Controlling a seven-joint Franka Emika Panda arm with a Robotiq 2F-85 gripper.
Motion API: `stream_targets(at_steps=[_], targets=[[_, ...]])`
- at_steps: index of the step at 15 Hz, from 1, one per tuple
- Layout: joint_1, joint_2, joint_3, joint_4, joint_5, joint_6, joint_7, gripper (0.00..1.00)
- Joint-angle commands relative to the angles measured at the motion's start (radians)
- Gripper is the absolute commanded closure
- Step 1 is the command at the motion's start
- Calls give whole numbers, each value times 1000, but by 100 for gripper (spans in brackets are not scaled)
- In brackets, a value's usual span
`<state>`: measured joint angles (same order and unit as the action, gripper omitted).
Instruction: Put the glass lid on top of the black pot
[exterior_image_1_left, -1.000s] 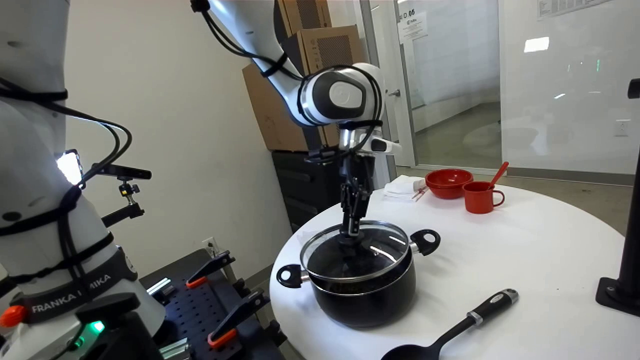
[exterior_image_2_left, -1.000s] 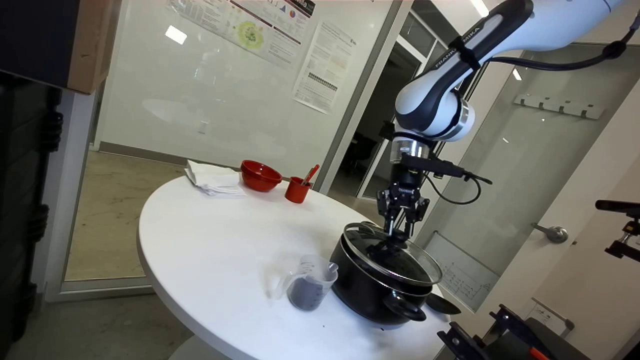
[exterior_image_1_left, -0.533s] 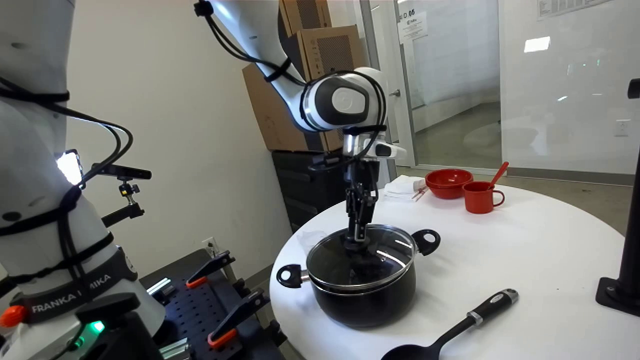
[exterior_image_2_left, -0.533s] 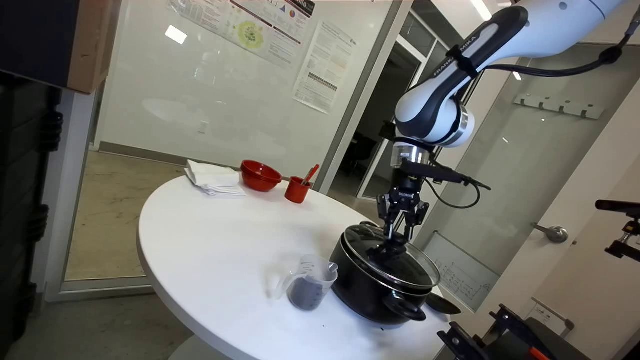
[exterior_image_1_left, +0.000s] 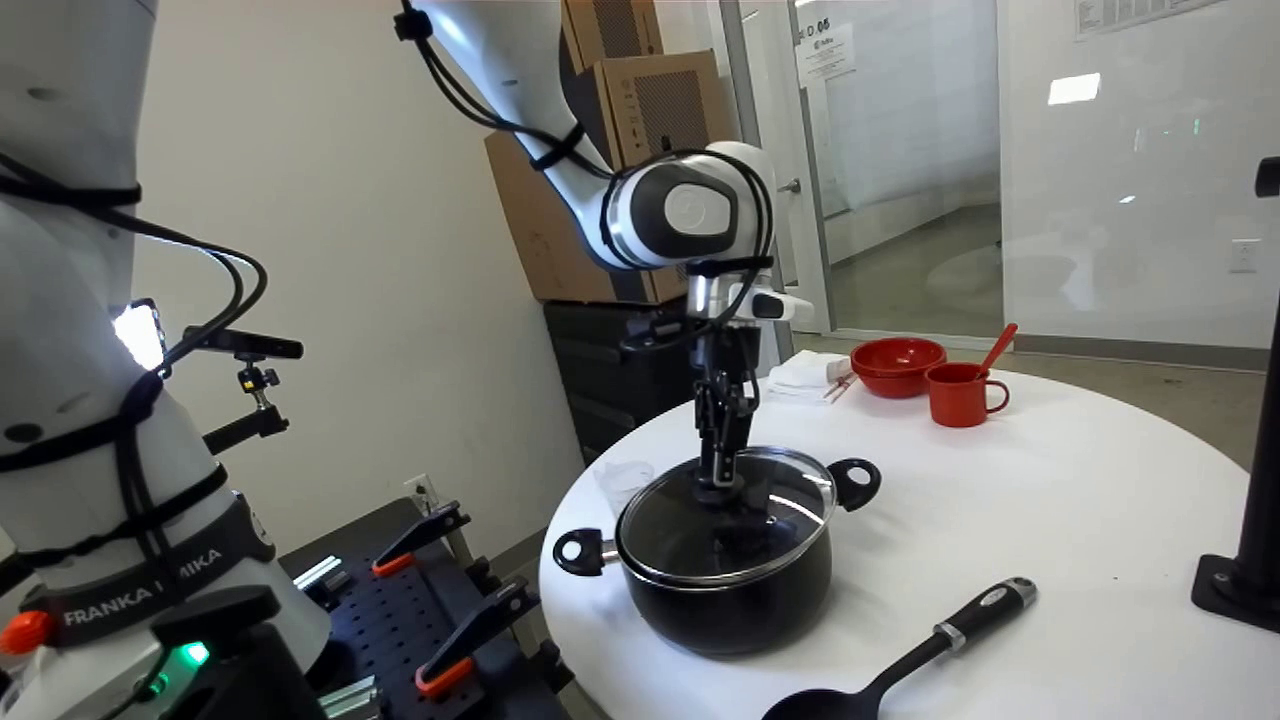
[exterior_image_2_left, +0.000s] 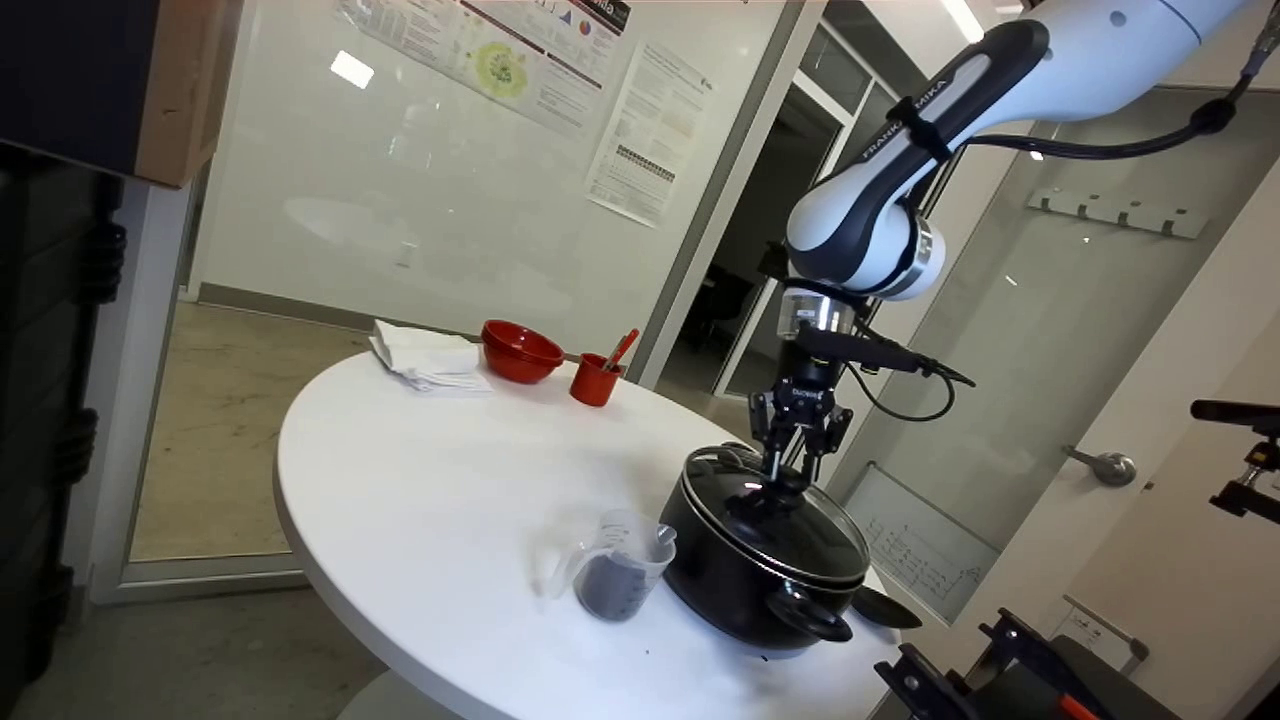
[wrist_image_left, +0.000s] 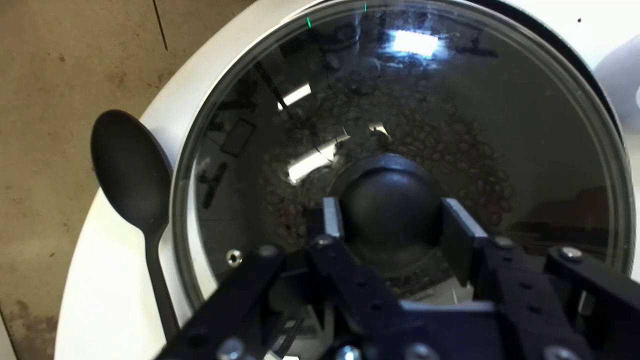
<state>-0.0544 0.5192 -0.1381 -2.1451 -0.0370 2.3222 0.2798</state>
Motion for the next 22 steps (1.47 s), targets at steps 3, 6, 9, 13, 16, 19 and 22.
stream_targets(at_steps=[3, 6, 9, 13, 16, 19, 22], targets=[[-9, -16, 28, 2, 49, -26, -37, 75], [-5, -24, 33, -3, 56, -44, -35, 75], [-7, -23, 34, -3, 62, -50, -33, 75], [-14, -9, 28, 4, 64, -29, -33, 75], [-19, 7, 24, 9, 61, -3, -36, 75], [-25, 26, 29, 20, 71, -13, -40, 24], [-29, 23, 37, 23, 77, -13, -57, 3]])
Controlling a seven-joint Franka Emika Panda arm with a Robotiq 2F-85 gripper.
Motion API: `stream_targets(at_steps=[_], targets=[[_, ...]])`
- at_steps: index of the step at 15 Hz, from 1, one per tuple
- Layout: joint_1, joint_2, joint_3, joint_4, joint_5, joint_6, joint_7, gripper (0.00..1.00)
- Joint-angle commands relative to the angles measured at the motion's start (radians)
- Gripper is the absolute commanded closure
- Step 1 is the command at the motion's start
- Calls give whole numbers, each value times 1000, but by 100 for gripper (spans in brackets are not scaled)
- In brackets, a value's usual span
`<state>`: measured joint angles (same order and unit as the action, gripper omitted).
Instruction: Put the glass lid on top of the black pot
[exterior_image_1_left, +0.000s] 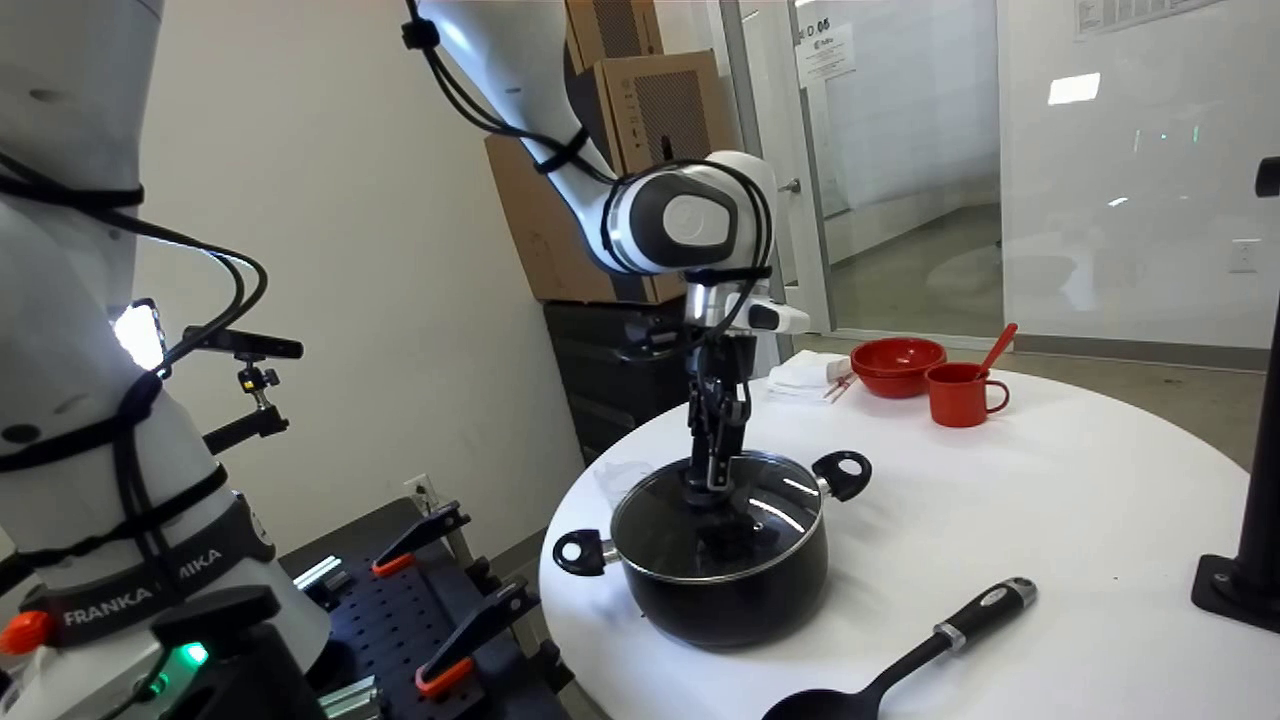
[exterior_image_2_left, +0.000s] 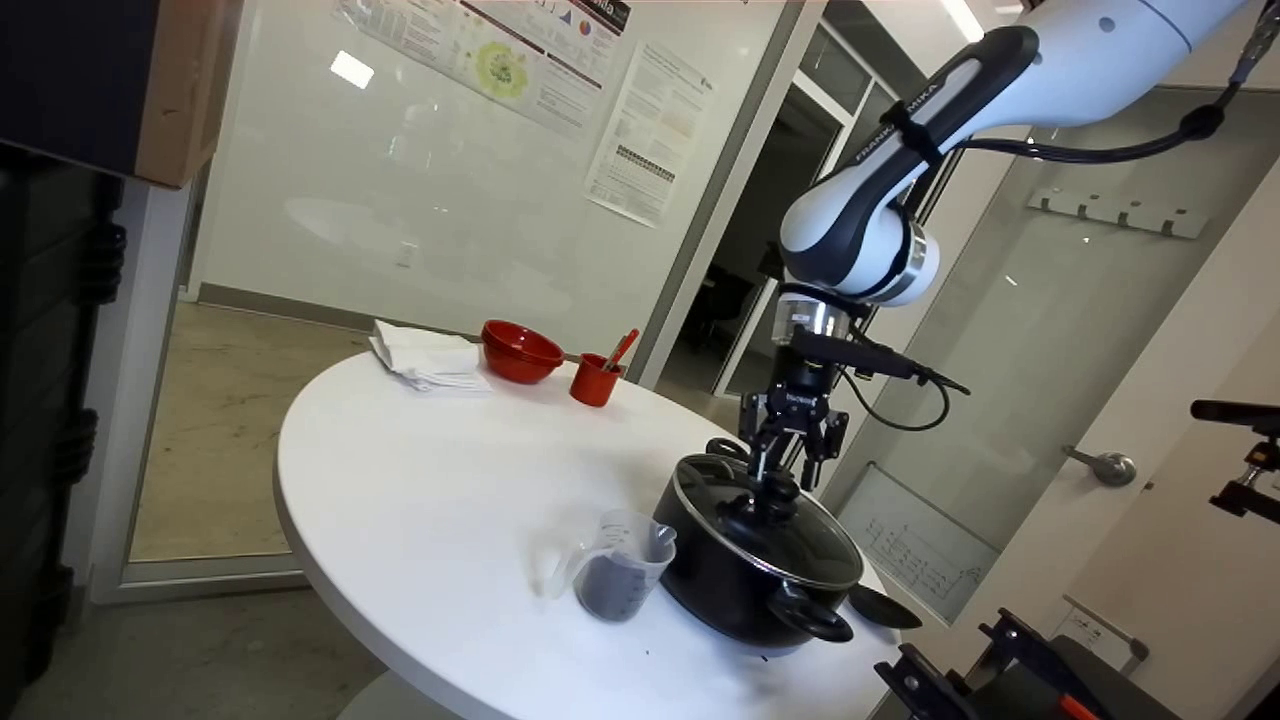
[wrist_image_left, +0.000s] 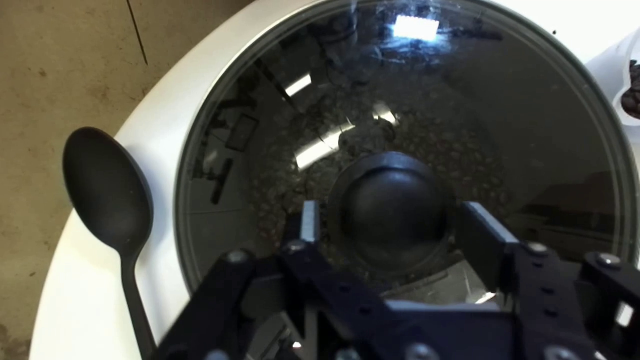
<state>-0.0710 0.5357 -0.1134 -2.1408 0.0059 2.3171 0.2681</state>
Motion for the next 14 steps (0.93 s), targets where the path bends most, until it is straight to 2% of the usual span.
stream_targets(at_steps=[1, 7, 14], targets=[[-12, 0, 16, 19, 37, -7, -53, 1], [54, -104, 46, 27, -32, -35, -100, 0], [159, -238, 128, 26, -118, -47, -154, 0]])
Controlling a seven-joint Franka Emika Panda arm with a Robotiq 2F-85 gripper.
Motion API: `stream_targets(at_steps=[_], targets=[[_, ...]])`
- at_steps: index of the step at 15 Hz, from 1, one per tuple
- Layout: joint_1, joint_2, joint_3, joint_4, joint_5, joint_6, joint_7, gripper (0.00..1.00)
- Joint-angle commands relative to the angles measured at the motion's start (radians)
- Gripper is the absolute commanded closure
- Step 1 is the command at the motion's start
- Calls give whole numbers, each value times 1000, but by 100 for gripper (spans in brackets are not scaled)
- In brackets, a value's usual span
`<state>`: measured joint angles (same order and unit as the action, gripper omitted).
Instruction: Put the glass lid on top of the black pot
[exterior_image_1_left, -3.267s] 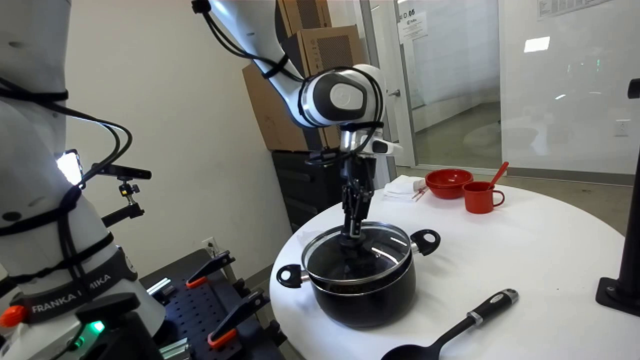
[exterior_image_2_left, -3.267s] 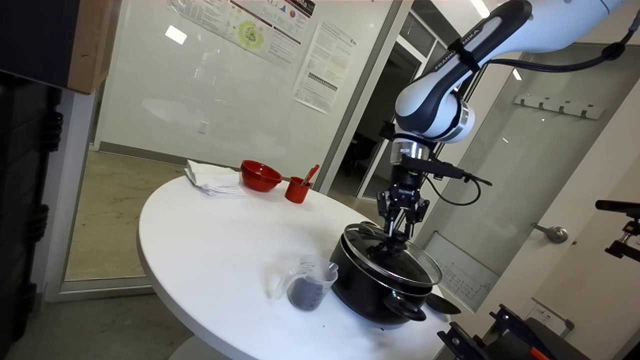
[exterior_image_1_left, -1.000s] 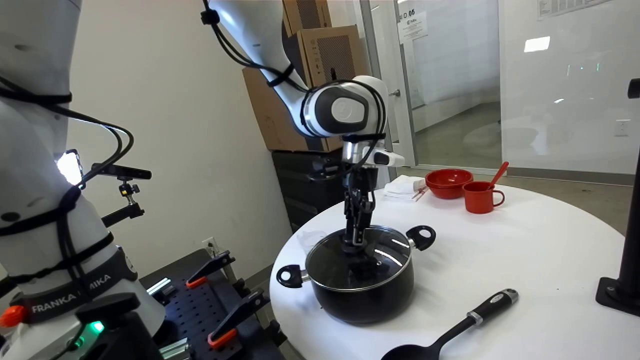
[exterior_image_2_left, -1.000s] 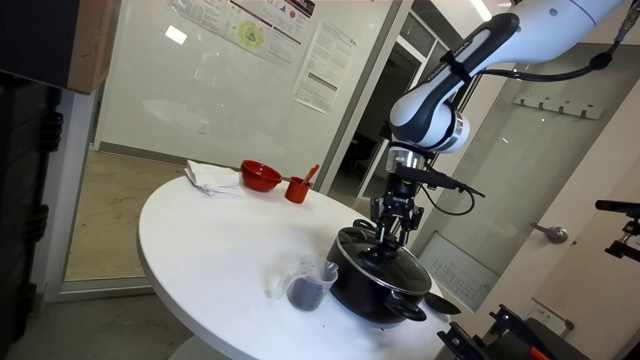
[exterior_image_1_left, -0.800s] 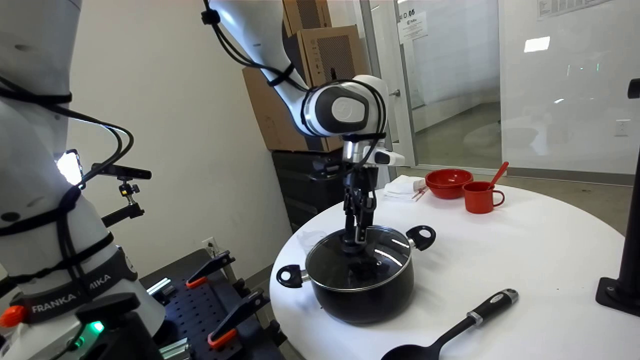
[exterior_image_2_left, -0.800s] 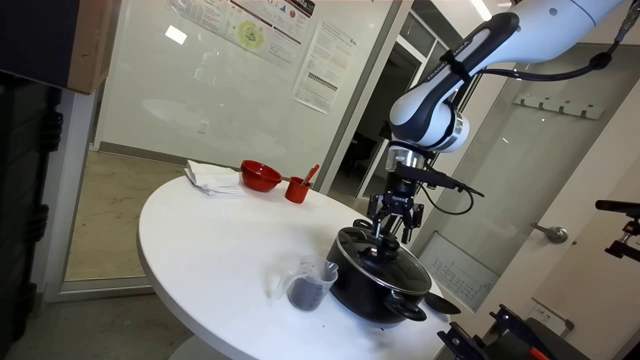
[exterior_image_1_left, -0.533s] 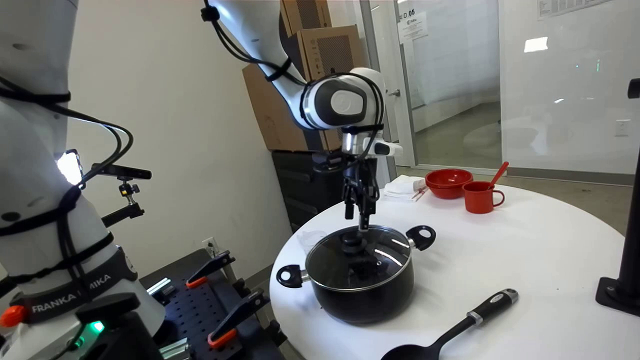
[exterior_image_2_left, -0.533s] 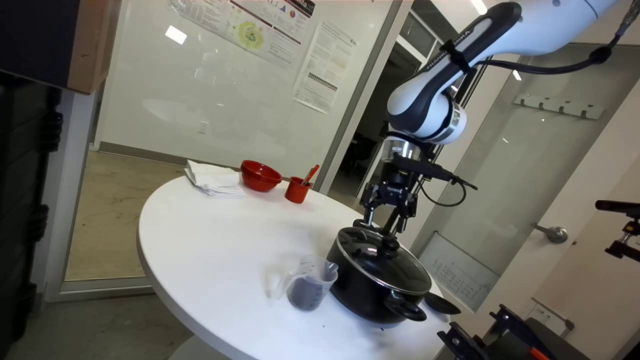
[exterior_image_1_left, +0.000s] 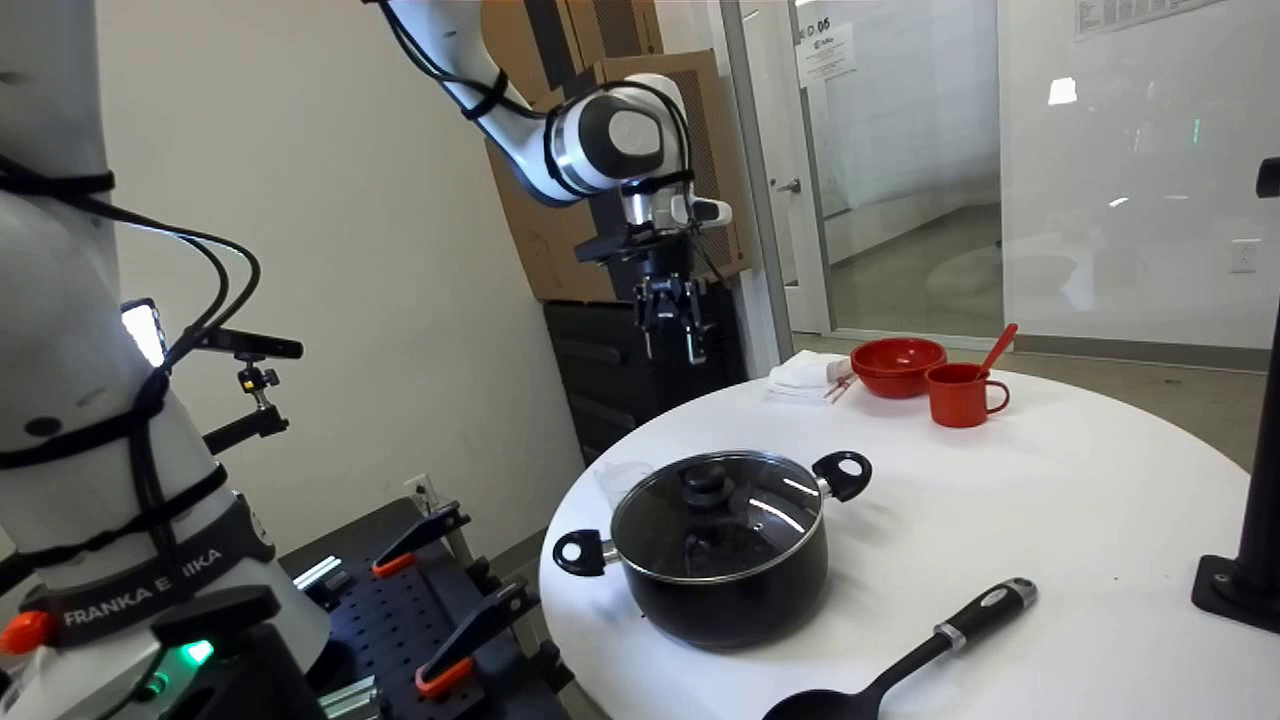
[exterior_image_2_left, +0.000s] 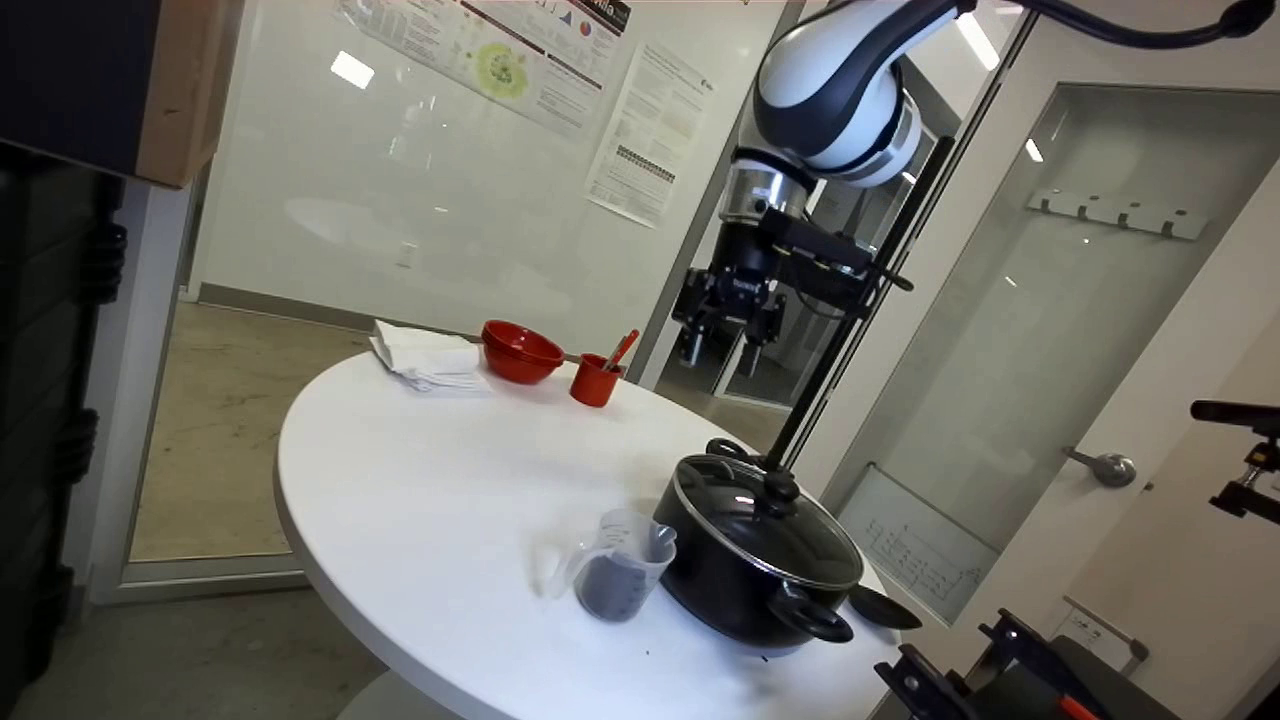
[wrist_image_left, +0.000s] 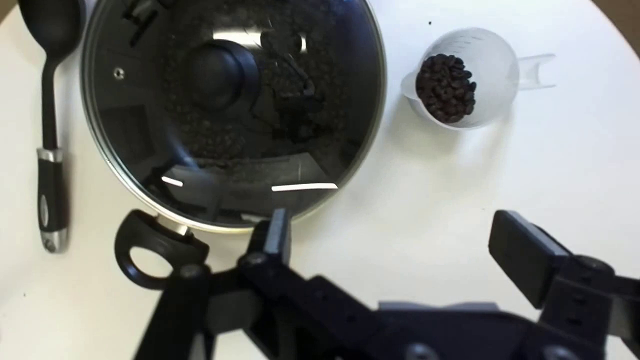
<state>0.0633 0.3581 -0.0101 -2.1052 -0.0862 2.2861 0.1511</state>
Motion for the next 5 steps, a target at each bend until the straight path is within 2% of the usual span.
stream_targets(at_steps=[1, 2, 5], targets=[[34, -74, 39, -5, -20, -10, -37, 0], [24, -34, 26, 3, -10, -3, -11, 0], [39, -64, 43, 1, -11, -3, -14, 0]])
